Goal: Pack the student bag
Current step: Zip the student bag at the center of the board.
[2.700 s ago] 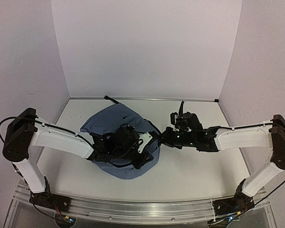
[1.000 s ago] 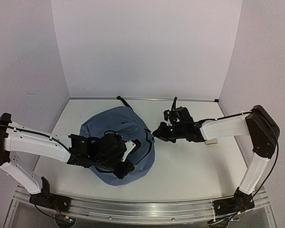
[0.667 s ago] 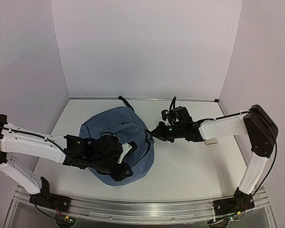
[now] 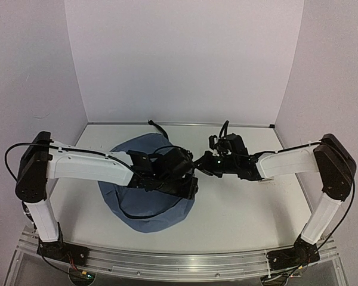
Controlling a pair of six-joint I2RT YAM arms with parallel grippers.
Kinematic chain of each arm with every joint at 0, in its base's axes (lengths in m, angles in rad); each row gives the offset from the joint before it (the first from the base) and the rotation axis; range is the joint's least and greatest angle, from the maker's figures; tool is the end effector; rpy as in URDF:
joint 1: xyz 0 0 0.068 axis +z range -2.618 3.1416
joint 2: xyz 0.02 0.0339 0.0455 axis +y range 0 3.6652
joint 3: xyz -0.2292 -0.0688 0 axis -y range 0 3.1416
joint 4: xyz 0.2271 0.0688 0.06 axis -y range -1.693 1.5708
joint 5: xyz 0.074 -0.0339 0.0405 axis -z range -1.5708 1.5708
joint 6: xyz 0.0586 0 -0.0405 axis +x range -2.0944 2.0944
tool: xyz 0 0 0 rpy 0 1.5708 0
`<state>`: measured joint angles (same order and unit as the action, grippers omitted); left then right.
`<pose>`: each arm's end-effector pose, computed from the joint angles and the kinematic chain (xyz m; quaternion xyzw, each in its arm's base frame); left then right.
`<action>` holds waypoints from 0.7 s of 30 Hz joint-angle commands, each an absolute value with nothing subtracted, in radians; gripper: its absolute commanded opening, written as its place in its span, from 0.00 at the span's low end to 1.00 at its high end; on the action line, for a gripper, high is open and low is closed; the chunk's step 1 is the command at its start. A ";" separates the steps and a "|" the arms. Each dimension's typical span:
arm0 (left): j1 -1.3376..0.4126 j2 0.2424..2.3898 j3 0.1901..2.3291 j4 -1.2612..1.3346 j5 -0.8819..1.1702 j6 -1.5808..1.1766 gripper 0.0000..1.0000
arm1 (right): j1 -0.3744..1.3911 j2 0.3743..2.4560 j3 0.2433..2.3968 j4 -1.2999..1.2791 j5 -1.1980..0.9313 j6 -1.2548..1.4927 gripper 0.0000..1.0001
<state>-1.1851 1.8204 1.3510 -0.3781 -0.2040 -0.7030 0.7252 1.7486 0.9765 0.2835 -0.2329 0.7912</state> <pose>0.1589 -0.3599 0.1879 0.1871 0.9122 -0.2292 0.2836 0.2760 0.2627 0.1621 -0.0317 0.8529 0.4241 0.3030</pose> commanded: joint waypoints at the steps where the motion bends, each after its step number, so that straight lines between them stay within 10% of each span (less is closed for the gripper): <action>1: -1.192 1.866 1.434 -0.419 -0.275 -0.692 0.58 | 0.724 1.706 0.979 0.331 -0.203 0.802 0.00; 13: -1.212 1.946 1.499 -0.509 -0.366 -0.669 0.03 | 0.724 1.718 0.981 0.333 -0.201 0.801 0.00; 21: -1.221 1.838 1.336 -0.441 -0.293 -0.603 0.00 | 0.725 1.739 1.002 0.341 -0.193 0.804 0.00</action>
<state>-1.2110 1.9290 1.4338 -0.4479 -0.3475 -0.6573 0.7256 1.7477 0.9764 0.2835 -0.2328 0.7968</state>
